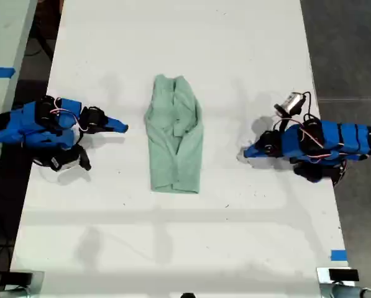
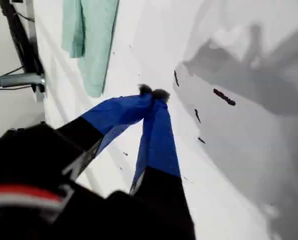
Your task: Fold t shirt
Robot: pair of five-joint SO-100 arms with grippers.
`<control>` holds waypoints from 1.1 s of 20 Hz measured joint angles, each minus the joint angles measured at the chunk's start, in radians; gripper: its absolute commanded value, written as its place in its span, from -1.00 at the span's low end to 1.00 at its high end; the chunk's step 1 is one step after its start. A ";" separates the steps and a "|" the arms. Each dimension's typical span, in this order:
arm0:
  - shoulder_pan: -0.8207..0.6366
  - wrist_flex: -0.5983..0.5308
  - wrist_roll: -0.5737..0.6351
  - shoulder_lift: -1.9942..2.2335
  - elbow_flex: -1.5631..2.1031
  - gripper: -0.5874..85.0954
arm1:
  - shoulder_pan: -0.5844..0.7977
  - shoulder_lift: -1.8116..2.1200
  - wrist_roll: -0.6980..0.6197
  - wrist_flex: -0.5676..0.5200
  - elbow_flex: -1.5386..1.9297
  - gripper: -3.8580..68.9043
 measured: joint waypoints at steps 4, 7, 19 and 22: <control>0.000 0.000 0.000 0.000 0.000 -0.99 | 0.025 0.000 -0.118 -0.020 0.000 -0.93; 0.006 -0.003 -0.003 0.000 0.000 -0.99 | 0.009 -0.002 -0.087 -0.040 0.000 -0.93; 0.380 -0.150 -0.249 -1.422 -0.957 -0.51 | -0.196 -1.746 -0.114 -0.212 -1.312 -0.58; 0.399 -0.202 -0.249 -1.588 -1.009 -0.48 | -0.201 -2.057 -0.103 -0.074 -1.600 -0.22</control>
